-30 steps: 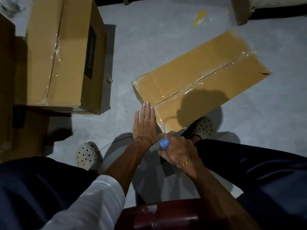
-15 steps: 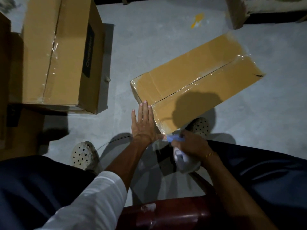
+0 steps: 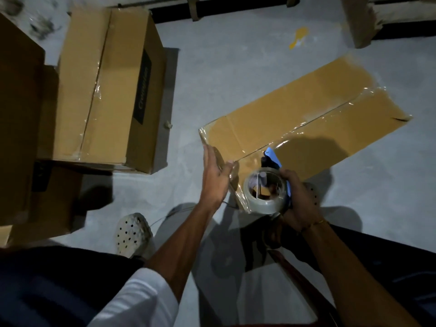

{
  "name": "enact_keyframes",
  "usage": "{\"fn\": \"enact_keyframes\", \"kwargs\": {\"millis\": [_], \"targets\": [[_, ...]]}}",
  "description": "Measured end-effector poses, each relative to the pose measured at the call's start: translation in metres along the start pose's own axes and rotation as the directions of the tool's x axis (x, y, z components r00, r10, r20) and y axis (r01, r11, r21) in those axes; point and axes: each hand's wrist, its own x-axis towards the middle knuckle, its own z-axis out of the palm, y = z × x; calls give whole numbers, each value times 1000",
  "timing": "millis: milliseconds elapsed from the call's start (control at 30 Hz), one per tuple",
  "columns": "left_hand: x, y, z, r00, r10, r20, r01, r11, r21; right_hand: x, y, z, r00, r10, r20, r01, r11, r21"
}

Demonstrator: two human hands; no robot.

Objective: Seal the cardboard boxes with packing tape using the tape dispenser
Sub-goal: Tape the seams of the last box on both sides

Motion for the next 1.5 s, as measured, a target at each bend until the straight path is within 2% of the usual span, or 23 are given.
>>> {"fn": "enact_keyframes", "kwargs": {"millis": [100, 233, 433, 533, 633, 700, 833, 900, 967, 1033, 1100, 1133, 1233, 1267, 1333, 1433, 1500], "targets": [[26, 2, 15, 991, -136, -12, 131, 974, -183, 13, 3, -4, 999, -40, 2, 40, 997, -67], [73, 0, 14, 959, -263, -105, 227, 936, -271, 15, 8, -2, 995, -101, 5, 101, 991, -85], [87, 17, 9, 925, -357, -128, 299, 894, -333, 17, 5, 0, 985, -160, -70, 151, 981, -119], [47, 5, 32, 910, -414, -13, 358, 801, -481, 15, -3, 3, 981, -178, -80, 166, 977, -137], [-5, -22, 64, 846, -487, 219, 509, 613, -604, 17, -8, 2, 988, -123, -95, 116, 990, -79], [-26, -35, 84, 794, -539, 282, 579, 529, -621, 20, -7, -1, 986, -112, -125, 108, 993, -37], [-65, -17, 92, 723, -564, 398, 682, 491, -542, 21, -7, -5, 978, -126, -167, 123, 992, -29], [-72, -11, 78, 711, -551, 438, 703, 573, -421, 19, -12, -6, 974, -146, -172, 140, 989, -45], [-59, -4, 56, 744, -554, 373, 644, 742, -184, 17, -16, -4, 967, -167, -193, 158, 986, -58], [-31, -6, 33, 853, -513, 97, 511, 858, 39, 18, -15, -4, 959, -180, -219, 170, 983, -63], [4, -4, 8, 940, -316, -132, 339, 910, 240, 21, -13, -6, 953, -185, -241, 180, 983, -41], [22, -5, -1, 964, -211, -164, 253, 916, 311, 23, -12, -7, 951, -182, -252, 182, 983, -24], [67, 1, -18, 997, -2, -75, 37, 888, 458, 25, -14, -6, 949, -182, -258, 184, 983, -16], [78, 5, -21, 1000, 12, -27, 2, 892, 451, 25, -15, -5, 953, -173, -250, 178, 984, -3], [91, 10, -21, 999, -8, 42, -8, 923, 385, 25, -17, -3, 957, -165, -240, 171, 985, 1], [103, 11, -33, 1000, 14, 26, -24, 893, 450, 19, -17, 4, 963, -166, -211, 164, 986, -26], [105, 8, -54, 1000, -19, 25, 6, 887, 462, 14, -11, 13, 976, -145, -162, 142, 989, -28]]}}
